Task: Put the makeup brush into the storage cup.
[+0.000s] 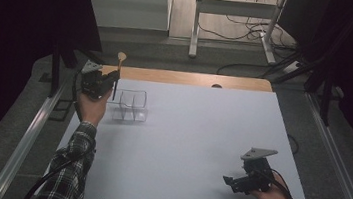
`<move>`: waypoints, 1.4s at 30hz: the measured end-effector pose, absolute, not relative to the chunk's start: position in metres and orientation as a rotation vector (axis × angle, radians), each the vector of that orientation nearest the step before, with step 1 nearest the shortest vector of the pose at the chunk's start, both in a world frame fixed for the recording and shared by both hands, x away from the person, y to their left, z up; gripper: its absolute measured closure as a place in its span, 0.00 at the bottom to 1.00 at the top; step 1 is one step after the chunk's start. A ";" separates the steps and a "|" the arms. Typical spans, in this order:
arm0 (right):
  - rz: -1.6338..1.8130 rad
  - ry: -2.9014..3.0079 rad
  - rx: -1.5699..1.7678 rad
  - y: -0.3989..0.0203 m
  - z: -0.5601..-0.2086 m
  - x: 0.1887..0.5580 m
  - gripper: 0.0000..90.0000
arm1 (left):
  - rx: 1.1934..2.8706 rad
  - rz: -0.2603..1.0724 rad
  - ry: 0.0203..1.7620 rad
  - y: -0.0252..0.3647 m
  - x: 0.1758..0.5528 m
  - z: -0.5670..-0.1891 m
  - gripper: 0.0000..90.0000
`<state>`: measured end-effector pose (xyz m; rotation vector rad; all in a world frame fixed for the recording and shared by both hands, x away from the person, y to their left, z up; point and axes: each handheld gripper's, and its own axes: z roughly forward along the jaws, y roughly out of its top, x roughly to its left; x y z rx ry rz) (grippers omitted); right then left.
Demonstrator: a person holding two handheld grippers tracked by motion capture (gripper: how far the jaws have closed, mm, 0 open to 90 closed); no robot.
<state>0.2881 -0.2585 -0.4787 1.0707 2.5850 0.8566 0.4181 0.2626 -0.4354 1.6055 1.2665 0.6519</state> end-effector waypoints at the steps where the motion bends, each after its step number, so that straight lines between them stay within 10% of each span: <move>1: 0.856 2.586 1.070 -0.258 -0.479 0.288 0.03 | 1.604 0.651 1.268 0.263 0.418 -0.437 0.93; 42: 0.852 2.608 1.055 -0.257 -0.480 0.288 0.04 | 1.651 0.628 1.278 0.260 0.415 -0.472 0.92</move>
